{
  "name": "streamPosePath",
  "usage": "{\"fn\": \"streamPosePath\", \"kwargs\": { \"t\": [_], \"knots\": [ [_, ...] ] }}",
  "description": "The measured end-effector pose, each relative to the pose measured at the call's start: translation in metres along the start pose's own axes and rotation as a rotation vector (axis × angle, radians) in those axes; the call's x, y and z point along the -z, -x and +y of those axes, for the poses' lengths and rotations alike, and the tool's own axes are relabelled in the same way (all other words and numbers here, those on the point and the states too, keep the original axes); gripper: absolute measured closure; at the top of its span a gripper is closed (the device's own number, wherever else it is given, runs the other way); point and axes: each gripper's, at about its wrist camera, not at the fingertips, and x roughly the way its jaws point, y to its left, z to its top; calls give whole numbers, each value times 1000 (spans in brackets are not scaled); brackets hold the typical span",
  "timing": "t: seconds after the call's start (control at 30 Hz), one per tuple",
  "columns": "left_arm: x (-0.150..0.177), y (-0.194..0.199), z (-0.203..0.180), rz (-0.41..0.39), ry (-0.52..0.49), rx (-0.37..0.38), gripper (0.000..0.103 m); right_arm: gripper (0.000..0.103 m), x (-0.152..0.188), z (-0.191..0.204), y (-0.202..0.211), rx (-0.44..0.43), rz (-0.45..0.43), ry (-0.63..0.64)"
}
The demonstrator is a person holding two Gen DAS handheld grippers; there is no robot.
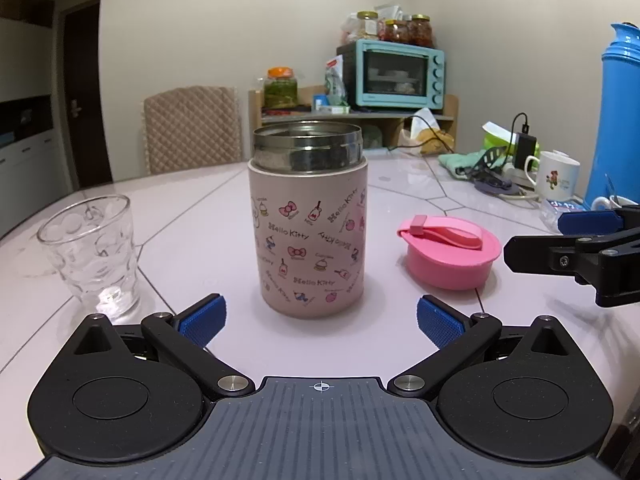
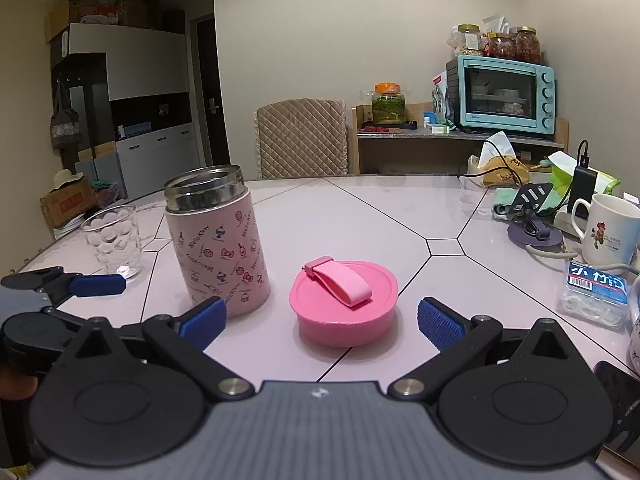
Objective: Unscrew bottle cap and pour
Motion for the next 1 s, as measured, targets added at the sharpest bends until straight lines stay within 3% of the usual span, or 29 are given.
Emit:
{"fn": "streamPosePath", "kwargs": {
  "t": [1.0],
  "knots": [
    [21,16,-11,29,33,-37,0,0,18,-5,21,22,3,-1]
  ]
}}
